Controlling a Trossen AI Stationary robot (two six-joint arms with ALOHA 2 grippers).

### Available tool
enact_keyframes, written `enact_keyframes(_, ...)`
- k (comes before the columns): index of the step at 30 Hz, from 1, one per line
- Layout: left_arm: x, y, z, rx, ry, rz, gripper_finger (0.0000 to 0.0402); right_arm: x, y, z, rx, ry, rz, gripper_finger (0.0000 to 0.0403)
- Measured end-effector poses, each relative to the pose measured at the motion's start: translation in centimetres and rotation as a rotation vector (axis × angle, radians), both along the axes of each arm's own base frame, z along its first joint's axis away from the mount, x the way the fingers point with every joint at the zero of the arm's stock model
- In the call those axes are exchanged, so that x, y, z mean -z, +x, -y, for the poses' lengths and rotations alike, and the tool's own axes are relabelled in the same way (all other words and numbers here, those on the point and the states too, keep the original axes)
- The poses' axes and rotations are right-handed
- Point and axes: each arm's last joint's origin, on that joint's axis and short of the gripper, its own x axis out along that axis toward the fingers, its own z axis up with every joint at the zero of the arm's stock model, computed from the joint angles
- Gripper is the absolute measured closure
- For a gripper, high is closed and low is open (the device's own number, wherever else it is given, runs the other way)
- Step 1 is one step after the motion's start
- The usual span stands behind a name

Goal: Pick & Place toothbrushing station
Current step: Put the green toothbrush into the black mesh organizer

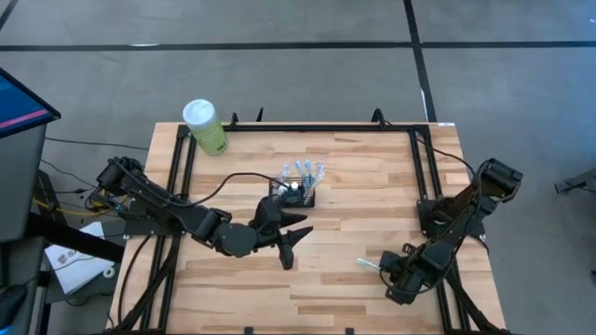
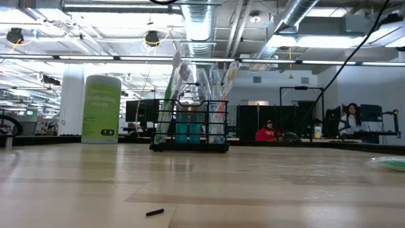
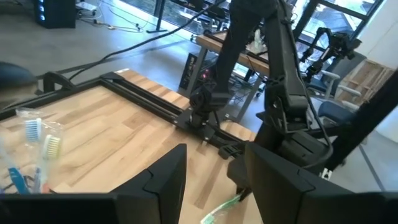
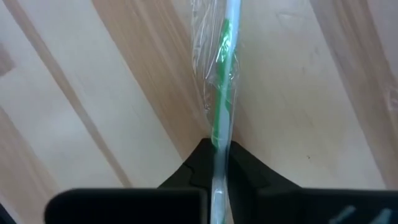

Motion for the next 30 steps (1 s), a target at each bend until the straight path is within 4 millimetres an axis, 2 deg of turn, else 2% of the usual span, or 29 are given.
enact_keyframes(3,0.0,-0.1,0.3,0.013,-0.001,-0.001,0.0242,-0.5,0.5,0.1,0.008,0.015,0.047,0.0393)
enact_keyframes(10,0.0,-0.4,0.8,0.028,-0.006,0.001,0.0242,-3.4,1.7,1.2,0.071,0.109,0.188,0.0387)
enact_keyframes(23,0.0,-0.3,0.8,0.024,-0.019,0.005,0.0242,-9.9,3.7,6.4,0.206,0.196,0.566,0.0390)
enact_keyframes(30,0.0,-0.3,0.8,0.021,-0.035,0.011,0.0242,-12.8,4.5,8.6,0.241,0.251,0.785,0.0392)
